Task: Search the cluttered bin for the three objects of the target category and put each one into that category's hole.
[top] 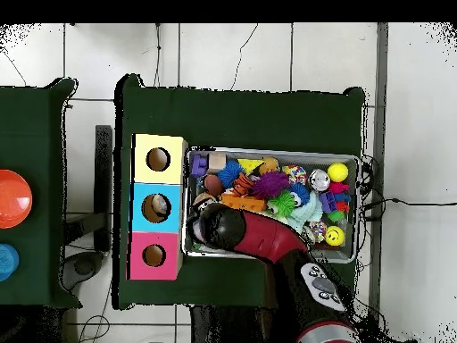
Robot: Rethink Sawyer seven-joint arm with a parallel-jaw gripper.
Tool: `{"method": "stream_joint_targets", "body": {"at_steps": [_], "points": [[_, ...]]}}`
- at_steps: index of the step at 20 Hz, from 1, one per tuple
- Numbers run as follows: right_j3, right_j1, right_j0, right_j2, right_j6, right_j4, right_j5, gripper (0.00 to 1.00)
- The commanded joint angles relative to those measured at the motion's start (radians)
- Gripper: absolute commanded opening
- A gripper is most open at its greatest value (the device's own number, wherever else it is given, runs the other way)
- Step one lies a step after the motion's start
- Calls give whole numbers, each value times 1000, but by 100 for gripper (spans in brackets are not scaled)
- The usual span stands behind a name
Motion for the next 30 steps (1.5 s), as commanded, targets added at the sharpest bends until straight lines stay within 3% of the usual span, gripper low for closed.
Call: {"method": "stream_joint_targets", "body": {"at_steps": [1,17,23,27,30], "points": [[28,78,-22,94,45,-1,-71,100],[-39,157,-3,67,36,-30,-115,100],[-61,148,-9,64,14,-33,-75,100],[-38,80,6,48,28,-19,-8,100],[-6,-67,45,6,52,-2,150,100]]}}
